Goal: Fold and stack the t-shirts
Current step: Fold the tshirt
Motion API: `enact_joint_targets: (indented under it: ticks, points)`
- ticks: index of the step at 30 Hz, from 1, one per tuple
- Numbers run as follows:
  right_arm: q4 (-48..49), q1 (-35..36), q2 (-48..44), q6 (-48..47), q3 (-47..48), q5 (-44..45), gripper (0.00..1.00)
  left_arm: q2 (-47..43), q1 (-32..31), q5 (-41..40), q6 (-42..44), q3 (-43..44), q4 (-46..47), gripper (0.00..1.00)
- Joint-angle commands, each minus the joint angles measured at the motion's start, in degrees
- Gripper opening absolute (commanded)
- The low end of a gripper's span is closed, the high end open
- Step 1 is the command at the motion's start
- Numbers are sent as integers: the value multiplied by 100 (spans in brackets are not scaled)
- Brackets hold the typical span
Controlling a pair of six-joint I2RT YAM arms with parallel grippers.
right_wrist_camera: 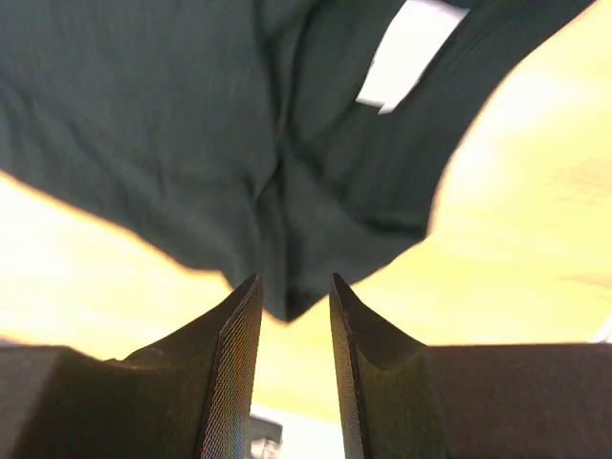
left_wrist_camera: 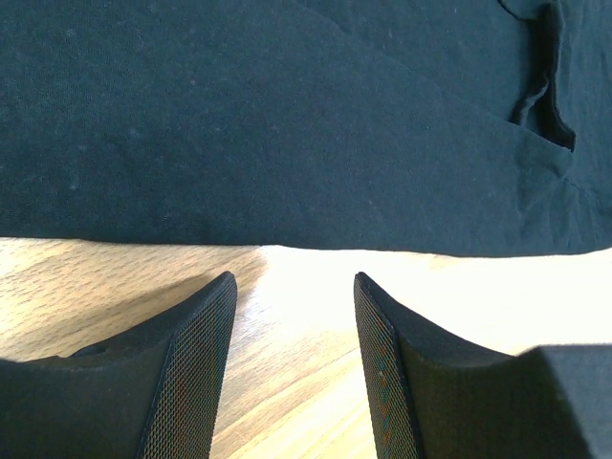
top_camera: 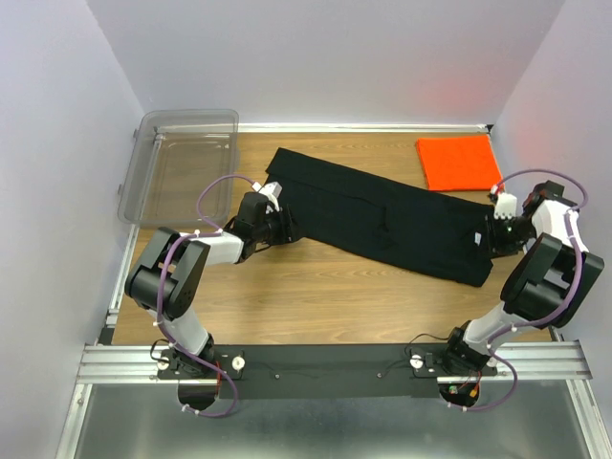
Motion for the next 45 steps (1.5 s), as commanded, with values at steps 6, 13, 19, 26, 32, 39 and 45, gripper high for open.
enact_joint_targets:
  ticks: [6, 13, 19, 26, 32, 39, 45]
  points:
    - [-1118, -18, -93, -1129, -340, 285, 43, -134, 2, 17, 15, 51, 10, 60]
    - [-433, -18, -584, -699, -41, 294, 45, -766, 2, 333, 103, -80, 80, 61]
    - [78, -9, -918, -505, 82, 592, 46, -1495, 2, 212, 147, -318, -69, 68]
    - [192, -18, -1227, -1383, -584, 680, 46, -2129, 2, -88, 50, -353, -544, 72]
    - [218, -35, -1165, -1727, -876, 374, 46, -2332, 2, -150, -38, -528, -851, 72]
    - [604, -71, -946, -1692, -1113, 355, 46, -2280, 2, -238, 68, -424, -1184, 72]
    - [825, -202, -664, -1814, -1333, 294, 45, -1805, 2, -229, 121, -256, -1230, 71]
